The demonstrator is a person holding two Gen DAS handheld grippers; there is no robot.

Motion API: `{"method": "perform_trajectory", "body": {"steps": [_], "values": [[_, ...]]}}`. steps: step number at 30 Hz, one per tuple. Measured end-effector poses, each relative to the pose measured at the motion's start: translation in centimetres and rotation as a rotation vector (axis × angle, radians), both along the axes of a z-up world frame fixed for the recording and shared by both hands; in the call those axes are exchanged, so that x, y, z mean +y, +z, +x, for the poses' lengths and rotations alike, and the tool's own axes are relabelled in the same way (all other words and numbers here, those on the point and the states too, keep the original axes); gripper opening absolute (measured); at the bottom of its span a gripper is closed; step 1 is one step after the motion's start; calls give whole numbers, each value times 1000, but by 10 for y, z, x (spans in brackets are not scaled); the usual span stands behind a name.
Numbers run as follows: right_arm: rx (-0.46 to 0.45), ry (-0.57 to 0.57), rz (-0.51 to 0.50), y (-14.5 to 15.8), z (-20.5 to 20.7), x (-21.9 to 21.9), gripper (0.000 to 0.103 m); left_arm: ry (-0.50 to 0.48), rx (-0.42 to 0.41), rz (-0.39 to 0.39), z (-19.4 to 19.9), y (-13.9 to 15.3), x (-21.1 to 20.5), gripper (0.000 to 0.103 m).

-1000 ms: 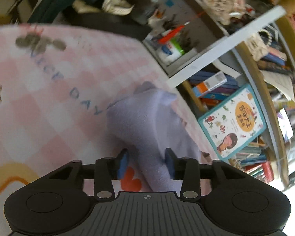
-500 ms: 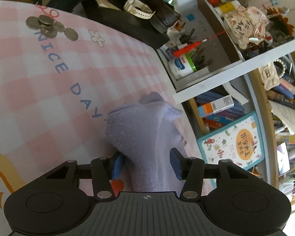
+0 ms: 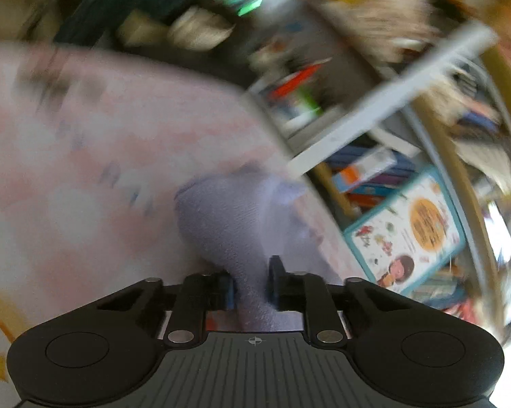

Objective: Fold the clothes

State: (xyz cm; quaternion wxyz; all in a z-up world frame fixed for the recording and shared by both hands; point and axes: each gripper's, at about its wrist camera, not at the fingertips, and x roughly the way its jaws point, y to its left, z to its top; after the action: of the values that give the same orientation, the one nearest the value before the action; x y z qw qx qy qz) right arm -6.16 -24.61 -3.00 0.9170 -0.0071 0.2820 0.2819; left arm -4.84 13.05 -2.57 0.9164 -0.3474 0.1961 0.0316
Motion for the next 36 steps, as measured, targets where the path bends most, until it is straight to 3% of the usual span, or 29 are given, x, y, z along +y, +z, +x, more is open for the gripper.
{"method": "perform_trajectory", "body": {"steps": [2, 3, 7, 10, 14, 23, 28, 36], "values": [[1, -1, 1, 0, 0, 0, 69, -43, -67, 180, -6, 17, -18, 18], [2, -1, 2, 0, 0, 0, 69, -48, -67, 175, -5, 19, -17, 18], [2, 0, 4, 0, 1, -1, 69, -19, 20, -19, 5, 2, 7, 17], [2, 0, 4, 0, 1, -1, 69, -14, 66, -105, 8, -11, 17, 18], [2, 1, 4, 0, 1, -1, 70, -14, 112, -186, 12, -23, 24, 29], [-11, -1, -3, 0, -1, 0, 70, -23, 85, -191, 13, -31, 23, 29], [-22, -3, 56, 3, -1, -9, 69, -35, 74, -193, 12, -32, 26, 26], [-28, -118, 27, 14, 16, -29, 69, -51, 52, -194, 10, -34, 27, 26]]}}
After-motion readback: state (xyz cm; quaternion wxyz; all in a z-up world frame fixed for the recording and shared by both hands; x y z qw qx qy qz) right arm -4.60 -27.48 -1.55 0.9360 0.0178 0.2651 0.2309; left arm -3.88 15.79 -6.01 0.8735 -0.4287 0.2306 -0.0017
